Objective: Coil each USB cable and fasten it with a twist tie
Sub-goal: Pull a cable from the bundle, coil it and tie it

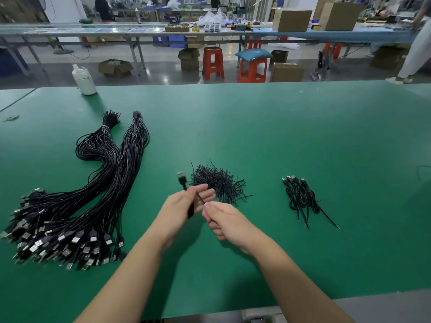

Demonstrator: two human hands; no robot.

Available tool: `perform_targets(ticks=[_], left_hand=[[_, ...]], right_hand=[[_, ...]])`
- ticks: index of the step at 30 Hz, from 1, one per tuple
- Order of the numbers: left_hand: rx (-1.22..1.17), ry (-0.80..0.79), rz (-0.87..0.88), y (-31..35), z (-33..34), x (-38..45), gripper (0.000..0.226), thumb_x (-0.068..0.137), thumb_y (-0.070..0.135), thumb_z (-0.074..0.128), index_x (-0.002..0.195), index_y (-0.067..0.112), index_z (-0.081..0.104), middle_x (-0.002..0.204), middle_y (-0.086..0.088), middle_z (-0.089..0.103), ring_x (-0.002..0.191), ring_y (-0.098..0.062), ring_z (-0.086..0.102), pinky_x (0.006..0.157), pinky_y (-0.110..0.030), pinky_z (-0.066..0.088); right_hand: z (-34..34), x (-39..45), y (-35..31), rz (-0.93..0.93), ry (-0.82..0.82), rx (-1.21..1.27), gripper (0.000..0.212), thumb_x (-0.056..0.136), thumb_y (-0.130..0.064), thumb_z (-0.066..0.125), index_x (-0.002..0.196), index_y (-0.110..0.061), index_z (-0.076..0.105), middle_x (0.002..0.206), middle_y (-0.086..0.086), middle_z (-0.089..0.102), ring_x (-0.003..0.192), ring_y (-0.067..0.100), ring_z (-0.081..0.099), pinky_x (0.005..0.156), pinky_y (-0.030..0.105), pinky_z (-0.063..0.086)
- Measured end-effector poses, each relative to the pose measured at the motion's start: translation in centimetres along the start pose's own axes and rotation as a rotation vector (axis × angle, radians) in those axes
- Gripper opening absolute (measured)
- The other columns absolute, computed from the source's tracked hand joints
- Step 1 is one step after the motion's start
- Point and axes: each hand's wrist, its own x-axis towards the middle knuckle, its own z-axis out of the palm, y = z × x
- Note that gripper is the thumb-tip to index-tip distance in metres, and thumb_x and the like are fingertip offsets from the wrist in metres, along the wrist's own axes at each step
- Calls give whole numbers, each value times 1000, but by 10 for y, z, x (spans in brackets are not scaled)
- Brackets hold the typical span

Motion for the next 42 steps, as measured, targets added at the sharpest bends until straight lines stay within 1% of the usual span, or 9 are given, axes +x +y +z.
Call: perform_targets(ticks=[7, 14, 16, 21, 30, 33, 37, 40, 42], left_hand=[[-482, 159, -37, 6, 18, 3, 34, 105, 22, 40, 111, -5, 59, 59, -1, 53, 63, -19, 64, 61, -29, 56], [-472, 66, -86, 9, 18, 0, 32, 93, 25, 52, 106, -3, 58, 55, 7, 31, 43, -6, 26, 39, -19, 25], [-455, 47, -88, 9, 18, -1, 32, 93, 25, 52, 105, -4, 57, 55, 7, 31, 44, -7, 26, 39, -19, 26], [-369, 4, -60, 8, 22, -4, 33, 93, 26, 53, 100, -6, 59, 53, 2, 38, 48, -16, 45, 48, -29, 47], [-353, -303, -254, 6, 15, -10, 32, 96, 20, 52, 89, -3, 74, 84, -24, 73, 99, -39, 69, 92, -45, 56], [-259, -369, -334, 0, 9, -12, 33, 96, 21, 54, 93, -5, 74, 101, -30, 70, 98, -34, 68, 93, -40, 54], [-107, -264, -364, -7, 9, -15, 36, 98, 26, 51, 96, -1, 75, 105, -27, 71, 91, -28, 70, 80, -33, 57], [342, -60, -234, -13, 12, -18, 33, 103, 25, 48, 90, 15, 77, 94, -6, 77, 93, -23, 71, 90, -32, 54], [832, 66, -181, -15, 15, -20, 43, 104, 33, 44, 70, 27, 69, 72, 6, 70, 77, -19, 66, 69, -26, 48]], right_hand=[[7, 2, 15, -12, 41, -230, 40, 106, -25, 43, 67, -20, 54, 52, -4, 45, 44, 9, 39, 49, 26, 34], [2, 0, 20, 8, -26, -180, 19, 100, -17, 58, 85, -12, 69, 72, 2, 66, 66, 16, 55, 67, 29, 45], [-1, -1, 21, 12, -3, -124, 5, 94, -13, 66, 96, -9, 66, 75, 4, 66, 72, 22, 54, 66, 32, 43], [-6, 3, 17, -5, -5, 147, 49, 83, 1, 75, 126, -9, 53, 100, 10, 67, 94, 18, 64, 103, 38, 50], [-8, 2, 36, -87, 24, 259, 47, 77, 5, 78, 118, -16, 66, 73, -8, 65, 71, 5, 59, 84, 24, 53], [-4, -2, 48, -54, 36, 195, 25, 76, 0, 81, 94, -12, 68, 61, -12, 54, 59, 4, 48, 73, 24, 47], [0, -4, 55, -12, 199, 83, 35, 72, -12, 84, 101, -3, 67, 86, 9, 67, 81, 18, 59, 84, 43, 53], [-8, -4, 58, -63, 284, -216, 22, 83, -15, 74, 102, -22, 65, 94, -1, 73, 84, 14, 67, 83, 39, 55], [-9, -3, 59, -96, 253, -541, 17, 93, -21, 62, 110, -22, 58, 102, -2, 68, 91, 18, 65, 83, 40, 53]])
